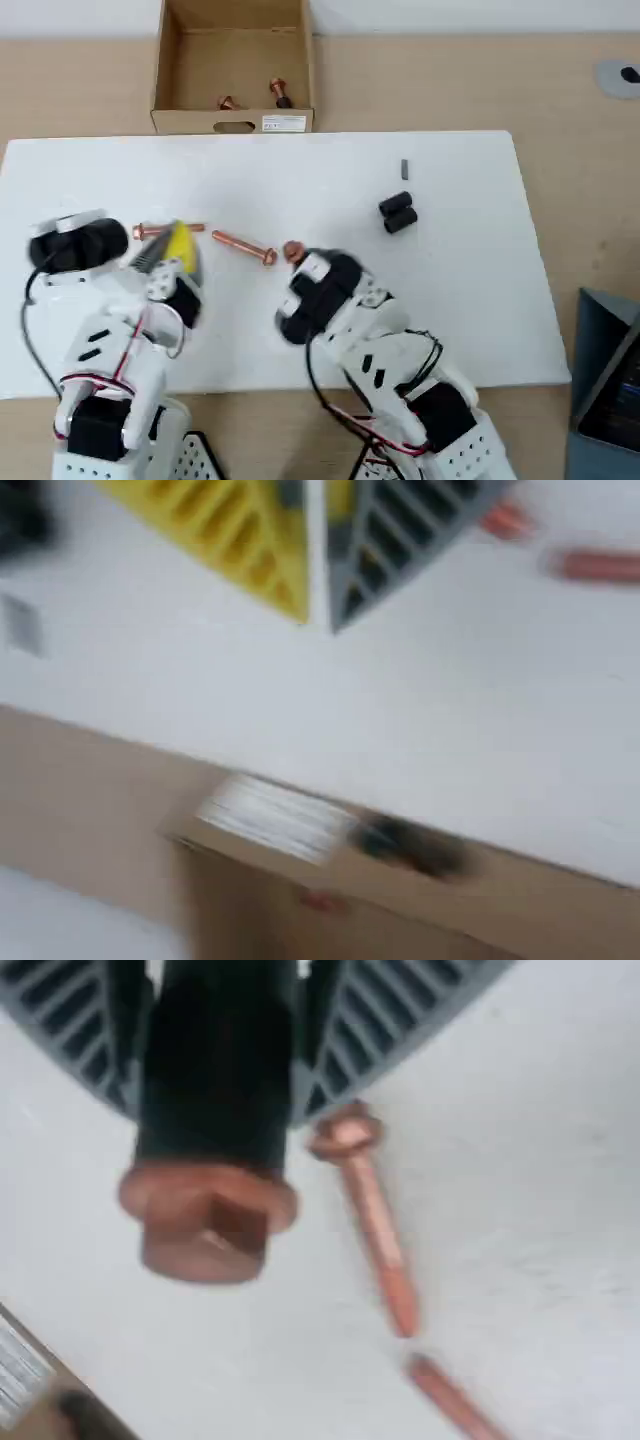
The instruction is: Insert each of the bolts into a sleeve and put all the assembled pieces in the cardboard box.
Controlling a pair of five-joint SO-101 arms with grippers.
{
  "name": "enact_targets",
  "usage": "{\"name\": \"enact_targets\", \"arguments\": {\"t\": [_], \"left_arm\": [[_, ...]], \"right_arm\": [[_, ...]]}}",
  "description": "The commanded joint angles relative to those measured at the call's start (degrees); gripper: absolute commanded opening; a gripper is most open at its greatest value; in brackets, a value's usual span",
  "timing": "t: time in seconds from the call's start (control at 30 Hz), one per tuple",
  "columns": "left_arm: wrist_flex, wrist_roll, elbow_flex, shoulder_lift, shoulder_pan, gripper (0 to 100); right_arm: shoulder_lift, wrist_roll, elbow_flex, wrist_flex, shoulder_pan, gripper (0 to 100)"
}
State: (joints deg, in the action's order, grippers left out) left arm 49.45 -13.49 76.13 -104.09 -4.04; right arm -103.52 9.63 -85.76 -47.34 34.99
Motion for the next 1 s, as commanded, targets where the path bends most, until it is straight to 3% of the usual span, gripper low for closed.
{"name": "enact_targets", "arguments": {"t": [0.0, 0.17, 0.37, 0.97], "left_arm": [[0.0, 6.9, 1.3, -0.3, 7.3, 0], [0.0, 13.5, 9.0, -0.4, 14.2, 0], [0.0, 18.1, 15.6, -0.4, 15.2, 0], [2.5, 18.2, 20.9, -0.3, 14.2, 0]], "right_arm": [[-3.4, -4.0, 6.1, 1.5, -4.4, 0.9], [4.4, -8.8, 13.1, 1.5, -7.8, 0.9], [22.9, -10.7, 27.5, 1.5, -9.1, 0.9], [88.7, -10.3, 83.8, 4.2, -10.8, 0.9]]}}
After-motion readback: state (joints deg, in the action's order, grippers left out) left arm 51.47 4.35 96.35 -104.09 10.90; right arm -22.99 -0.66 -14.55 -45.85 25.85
